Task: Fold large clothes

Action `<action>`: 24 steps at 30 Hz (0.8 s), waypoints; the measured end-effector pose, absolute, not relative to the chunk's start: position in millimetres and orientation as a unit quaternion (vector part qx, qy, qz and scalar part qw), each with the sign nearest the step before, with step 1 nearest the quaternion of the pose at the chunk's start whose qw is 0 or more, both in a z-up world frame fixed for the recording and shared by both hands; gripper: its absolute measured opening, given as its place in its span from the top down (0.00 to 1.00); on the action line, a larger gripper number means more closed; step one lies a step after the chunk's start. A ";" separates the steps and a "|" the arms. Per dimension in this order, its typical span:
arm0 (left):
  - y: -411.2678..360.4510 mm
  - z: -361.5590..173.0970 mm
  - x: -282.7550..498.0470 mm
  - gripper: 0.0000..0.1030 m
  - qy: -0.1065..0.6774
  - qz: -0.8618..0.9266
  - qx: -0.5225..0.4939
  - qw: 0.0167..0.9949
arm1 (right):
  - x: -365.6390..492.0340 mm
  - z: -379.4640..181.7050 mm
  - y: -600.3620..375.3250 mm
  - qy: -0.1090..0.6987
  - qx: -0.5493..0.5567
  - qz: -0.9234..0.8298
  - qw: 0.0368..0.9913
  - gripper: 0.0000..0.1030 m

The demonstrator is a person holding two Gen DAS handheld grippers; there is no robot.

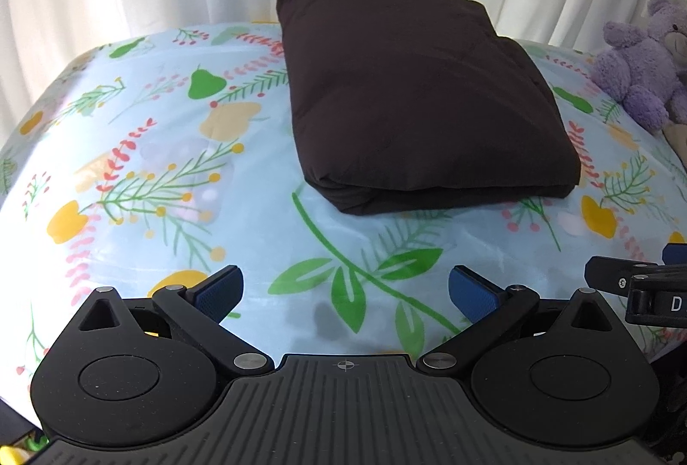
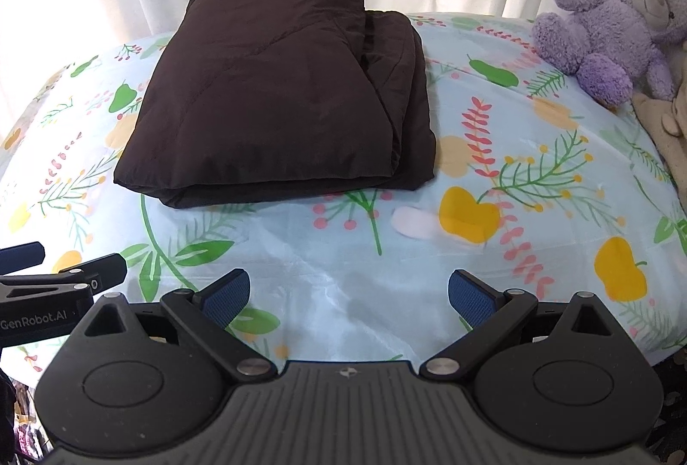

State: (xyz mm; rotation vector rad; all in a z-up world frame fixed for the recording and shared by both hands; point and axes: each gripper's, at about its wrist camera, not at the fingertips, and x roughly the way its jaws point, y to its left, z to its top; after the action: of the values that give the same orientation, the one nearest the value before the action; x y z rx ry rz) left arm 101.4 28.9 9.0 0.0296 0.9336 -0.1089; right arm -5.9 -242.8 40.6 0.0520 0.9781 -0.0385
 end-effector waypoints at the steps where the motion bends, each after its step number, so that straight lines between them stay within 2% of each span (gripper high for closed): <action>1: 27.8 9.2 101.6 0.00 0.450 -0.052 0.015 0.892 | -5.7 40.7 -241.8 0.469 0.024 -0.019 0.883 0.04; 24: 10.2 12.1 106.9 0.00 0.454 -0.072 0.026 0.888 | -2.5 40.9 -255.2 0.466 0.032 -0.027 0.884 0.04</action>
State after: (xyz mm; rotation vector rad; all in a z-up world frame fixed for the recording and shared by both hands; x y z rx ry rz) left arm 106.9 10.2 12.1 0.0539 0.9429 -0.1486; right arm -2.5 -255.2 40.9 0.0667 0.9699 -0.0564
